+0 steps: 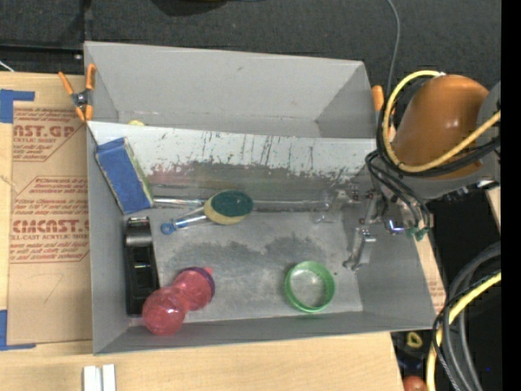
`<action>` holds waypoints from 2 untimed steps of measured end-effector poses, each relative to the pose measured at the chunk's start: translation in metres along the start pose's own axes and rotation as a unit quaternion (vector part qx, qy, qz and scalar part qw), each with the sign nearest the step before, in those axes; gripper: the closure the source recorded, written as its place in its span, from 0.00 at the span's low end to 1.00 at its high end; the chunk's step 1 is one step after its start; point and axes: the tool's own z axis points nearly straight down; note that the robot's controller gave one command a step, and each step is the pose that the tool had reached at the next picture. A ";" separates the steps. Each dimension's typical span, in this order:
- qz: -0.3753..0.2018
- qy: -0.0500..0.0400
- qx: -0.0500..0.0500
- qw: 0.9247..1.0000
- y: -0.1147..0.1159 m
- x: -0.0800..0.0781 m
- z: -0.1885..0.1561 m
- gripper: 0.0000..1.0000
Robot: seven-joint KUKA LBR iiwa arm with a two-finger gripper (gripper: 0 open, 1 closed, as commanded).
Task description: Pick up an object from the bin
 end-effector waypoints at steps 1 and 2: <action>0.000 0.000 0.000 1.000 0.000 0.000 0.000 0.00; 0.003 0.000 -0.002 1.000 0.080 -0.006 0.029 0.00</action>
Offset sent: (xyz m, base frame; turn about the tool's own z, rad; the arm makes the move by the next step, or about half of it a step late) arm 0.0063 0.0752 -0.0280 0.0123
